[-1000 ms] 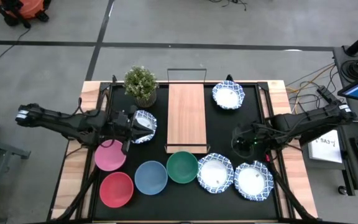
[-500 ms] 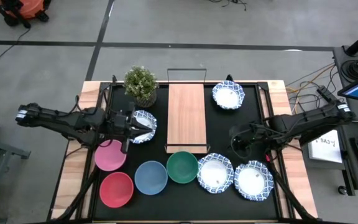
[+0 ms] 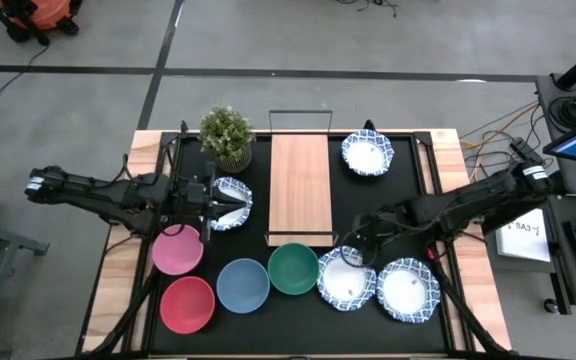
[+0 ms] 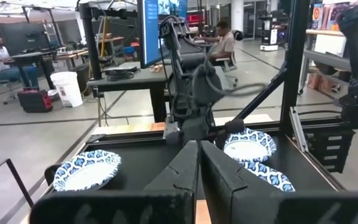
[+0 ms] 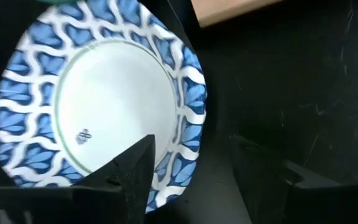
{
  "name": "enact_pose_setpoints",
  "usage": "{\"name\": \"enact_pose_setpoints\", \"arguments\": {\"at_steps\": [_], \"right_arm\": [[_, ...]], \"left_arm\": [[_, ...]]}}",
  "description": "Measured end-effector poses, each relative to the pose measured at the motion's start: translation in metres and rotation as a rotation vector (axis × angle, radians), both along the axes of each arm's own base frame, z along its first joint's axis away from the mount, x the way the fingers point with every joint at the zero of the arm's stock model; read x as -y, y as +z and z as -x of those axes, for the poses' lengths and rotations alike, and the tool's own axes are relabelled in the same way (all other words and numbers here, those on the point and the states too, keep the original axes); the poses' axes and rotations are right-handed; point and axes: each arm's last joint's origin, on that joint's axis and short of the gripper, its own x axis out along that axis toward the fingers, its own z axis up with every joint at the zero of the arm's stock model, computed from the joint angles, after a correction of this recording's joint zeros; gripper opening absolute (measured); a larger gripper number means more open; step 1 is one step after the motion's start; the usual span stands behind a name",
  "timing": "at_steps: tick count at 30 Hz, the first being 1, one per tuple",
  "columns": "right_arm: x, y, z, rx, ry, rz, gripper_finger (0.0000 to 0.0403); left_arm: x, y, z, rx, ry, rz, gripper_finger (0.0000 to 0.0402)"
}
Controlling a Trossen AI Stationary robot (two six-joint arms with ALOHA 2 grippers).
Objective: Place and stack bowls onto a shelf
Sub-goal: Put the white paper bowl on the shelf
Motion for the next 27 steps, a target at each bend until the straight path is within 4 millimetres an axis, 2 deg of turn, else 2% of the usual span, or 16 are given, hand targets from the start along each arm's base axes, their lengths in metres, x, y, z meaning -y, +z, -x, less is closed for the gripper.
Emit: {"name": "enact_pose_setpoints", "arguments": {"at_steps": [5,13,27], "right_arm": [[-0.002,-0.014,-0.009,-0.051,0.003,-0.009,0.0197],[-0.004,-0.03,-0.016,-0.106,-0.001,0.0,0.0163],[-0.004,-0.032,-0.018,-0.102,-0.005,-0.005,0.0055]], "left_arm": [[0.0,0.0,0.0,-0.002,0.0,-0.01,0.0],[0.0,-0.001,0.0,-0.013,0.0,-0.013,0.0],[0.0,-0.003,-0.001,-0.022,-0.001,-0.014,0.0]]}}
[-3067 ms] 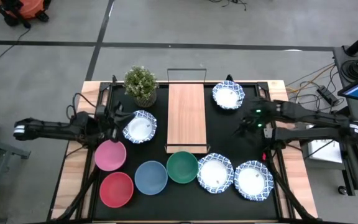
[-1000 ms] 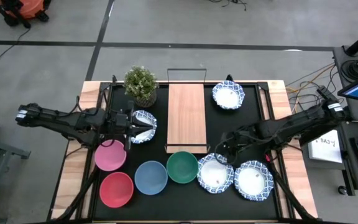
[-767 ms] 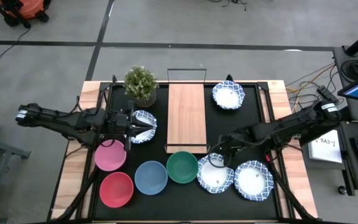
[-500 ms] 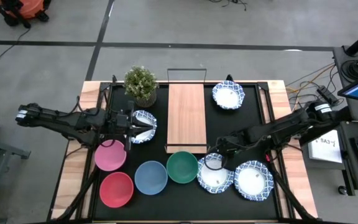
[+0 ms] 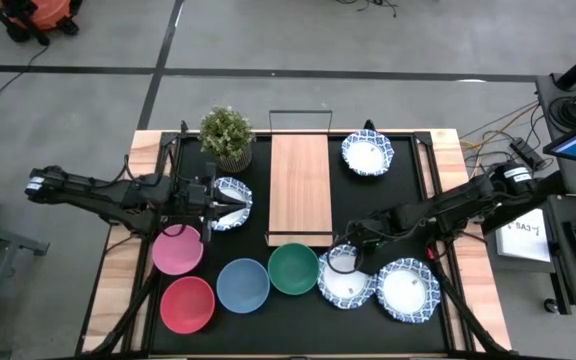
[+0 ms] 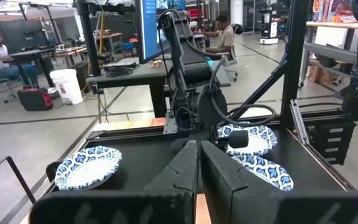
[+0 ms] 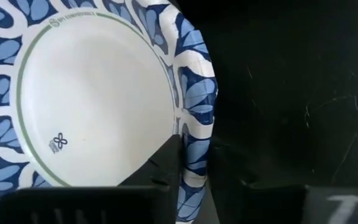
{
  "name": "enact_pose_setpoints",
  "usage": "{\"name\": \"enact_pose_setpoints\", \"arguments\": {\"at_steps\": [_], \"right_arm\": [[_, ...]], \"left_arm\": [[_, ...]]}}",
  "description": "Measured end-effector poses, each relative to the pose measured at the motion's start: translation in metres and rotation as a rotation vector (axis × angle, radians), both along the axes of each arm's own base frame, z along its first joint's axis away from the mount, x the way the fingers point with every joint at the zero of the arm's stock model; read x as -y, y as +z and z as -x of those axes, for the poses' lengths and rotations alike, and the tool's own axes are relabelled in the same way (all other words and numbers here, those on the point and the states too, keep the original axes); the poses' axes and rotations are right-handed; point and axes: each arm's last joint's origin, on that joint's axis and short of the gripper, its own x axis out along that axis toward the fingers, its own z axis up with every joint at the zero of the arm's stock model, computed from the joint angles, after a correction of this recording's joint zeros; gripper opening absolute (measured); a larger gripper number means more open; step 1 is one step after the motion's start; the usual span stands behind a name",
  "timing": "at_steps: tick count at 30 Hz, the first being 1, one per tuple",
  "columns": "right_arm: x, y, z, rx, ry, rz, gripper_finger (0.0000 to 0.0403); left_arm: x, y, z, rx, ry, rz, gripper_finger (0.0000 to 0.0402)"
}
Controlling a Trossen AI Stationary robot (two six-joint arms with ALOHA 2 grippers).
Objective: Place and stack bowls onto a shelf
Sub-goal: Put the white paper bowl on the shelf
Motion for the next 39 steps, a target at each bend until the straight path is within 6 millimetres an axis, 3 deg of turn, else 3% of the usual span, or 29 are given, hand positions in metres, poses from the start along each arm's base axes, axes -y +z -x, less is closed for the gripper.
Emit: {"name": "enact_pose_setpoints", "arguments": {"at_steps": [9,15,21,30,35,39], "right_arm": [[0.001,0.013,0.007,0.031,0.015,-0.028,0.0014],[0.003,0.032,0.017,0.044,0.023,-0.059,0.0009],[0.008,0.07,0.031,0.043,0.034,-0.137,0.0009],[0.022,0.157,0.036,0.375,0.052,-0.263,0.0009],[0.046,0.2,0.024,0.526,-0.18,-0.112,0.0009],[0.076,0.216,0.007,0.557,-0.29,-0.056,0.0009]], "left_arm": [[0.0,0.0,0.0,-0.001,0.0,0.0,0.0],[0.0,0.0,0.0,0.0,0.0,-0.001,0.0],[0.0,0.0,0.0,0.003,-0.001,-0.007,0.0],[0.0,0.001,0.0,0.006,-0.002,-0.044,0.0],[-0.002,0.002,0.0,0.016,0.063,-0.108,0.0],[-0.005,0.003,0.002,0.016,0.166,-0.135,0.0]]}}
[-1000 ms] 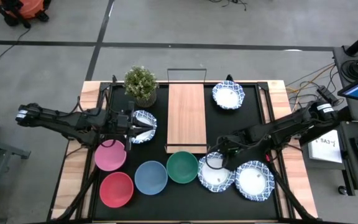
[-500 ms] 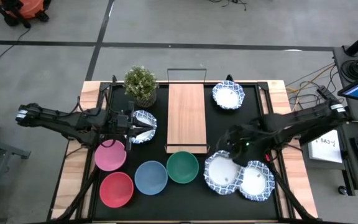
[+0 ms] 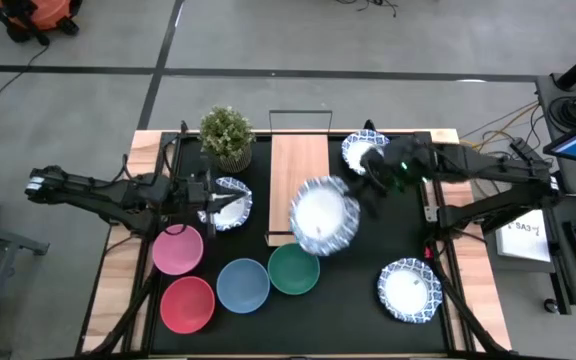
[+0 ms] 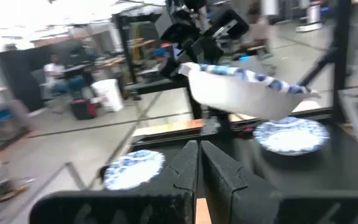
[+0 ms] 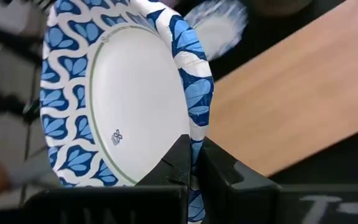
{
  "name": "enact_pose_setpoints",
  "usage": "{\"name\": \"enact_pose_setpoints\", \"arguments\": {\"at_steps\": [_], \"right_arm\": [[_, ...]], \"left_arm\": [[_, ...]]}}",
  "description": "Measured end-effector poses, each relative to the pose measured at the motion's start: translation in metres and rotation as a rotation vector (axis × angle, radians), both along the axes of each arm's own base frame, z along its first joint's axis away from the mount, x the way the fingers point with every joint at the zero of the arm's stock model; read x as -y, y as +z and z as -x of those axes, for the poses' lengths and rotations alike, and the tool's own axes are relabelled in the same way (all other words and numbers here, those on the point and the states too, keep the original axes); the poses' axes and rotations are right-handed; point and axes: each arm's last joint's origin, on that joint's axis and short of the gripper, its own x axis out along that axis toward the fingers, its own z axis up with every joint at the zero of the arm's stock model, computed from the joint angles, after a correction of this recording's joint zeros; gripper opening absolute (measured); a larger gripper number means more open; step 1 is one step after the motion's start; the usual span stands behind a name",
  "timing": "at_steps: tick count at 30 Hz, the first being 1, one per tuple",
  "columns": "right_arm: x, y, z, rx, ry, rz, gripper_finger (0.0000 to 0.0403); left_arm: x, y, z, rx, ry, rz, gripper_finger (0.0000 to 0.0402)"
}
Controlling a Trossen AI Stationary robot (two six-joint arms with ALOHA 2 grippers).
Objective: Place and stack bowls onto a shelf
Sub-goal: Put the white paper bowl on the shelf
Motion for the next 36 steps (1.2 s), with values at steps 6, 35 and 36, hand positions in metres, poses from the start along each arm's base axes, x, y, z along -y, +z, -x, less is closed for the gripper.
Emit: {"name": "enact_pose_setpoints", "arguments": {"at_steps": [6,35,36], "right_arm": [[0.07,-0.007,-0.026,-0.11,-0.151,0.005,0.0009],[0.235,-0.139,-0.078,-0.312,-0.259,-0.106,0.0009],[0.236,-0.14,-0.079,-0.311,-0.26,-0.1,0.0009]], "left_arm": [[-0.002,-0.003,0.005,-0.046,0.054,-0.007,0.0],[-0.006,-0.003,0.026,-0.076,0.058,0.058,0.0],[-0.006,-0.003,0.026,-0.076,0.058,0.058,0.0]]}}
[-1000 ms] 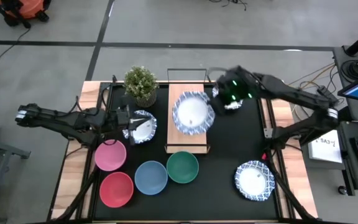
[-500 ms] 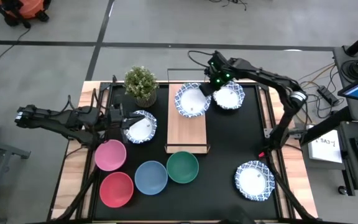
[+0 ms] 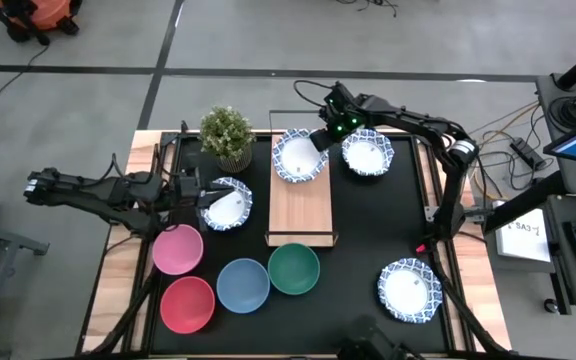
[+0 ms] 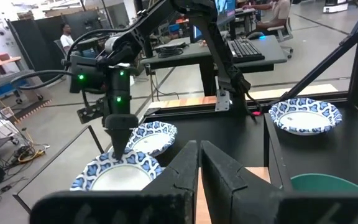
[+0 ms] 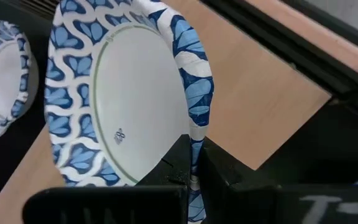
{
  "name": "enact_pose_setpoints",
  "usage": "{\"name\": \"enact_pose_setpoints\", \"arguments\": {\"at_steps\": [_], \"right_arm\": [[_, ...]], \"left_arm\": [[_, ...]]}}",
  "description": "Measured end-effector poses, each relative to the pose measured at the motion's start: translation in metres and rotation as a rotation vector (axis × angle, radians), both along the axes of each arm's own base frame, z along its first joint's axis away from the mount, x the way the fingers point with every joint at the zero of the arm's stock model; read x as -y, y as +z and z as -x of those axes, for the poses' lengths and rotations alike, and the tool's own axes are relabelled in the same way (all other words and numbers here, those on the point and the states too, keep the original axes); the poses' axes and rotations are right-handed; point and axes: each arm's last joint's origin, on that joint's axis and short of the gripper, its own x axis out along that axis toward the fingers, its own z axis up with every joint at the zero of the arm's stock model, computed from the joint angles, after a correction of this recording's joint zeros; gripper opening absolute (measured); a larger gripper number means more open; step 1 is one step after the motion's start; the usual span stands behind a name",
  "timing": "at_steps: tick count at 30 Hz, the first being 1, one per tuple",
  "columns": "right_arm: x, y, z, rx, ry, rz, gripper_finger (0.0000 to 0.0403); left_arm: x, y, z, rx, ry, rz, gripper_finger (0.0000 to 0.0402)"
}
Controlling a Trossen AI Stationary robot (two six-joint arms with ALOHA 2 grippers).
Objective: Place and stack bowls onto a shelf
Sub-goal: Put the white paper bowl on the shelf
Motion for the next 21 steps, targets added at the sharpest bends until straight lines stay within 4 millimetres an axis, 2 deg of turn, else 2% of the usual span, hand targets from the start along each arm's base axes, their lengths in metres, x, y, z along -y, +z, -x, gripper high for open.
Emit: {"name": "enact_pose_setpoints", "arguments": {"at_steps": [5,13,21], "right_arm": [[0.002,-0.0007,-0.0008,-0.015,-0.007,0.044,0.0014],[0.003,0.0002,-0.0018,-0.003,-0.011,0.057,0.0055],[0.0054,0.0009,-0.0023,-0.015,-0.038,0.102,0.0059]], "left_arm": [[0.0,0.0001,0.0,0.001,0.0,0.0,0.0],[0.0,0.0001,0.0,0.001,0.0,0.0,0.0],[0.0,0.0005,-0.0001,0.005,0.0,0.0,0.0]]}}
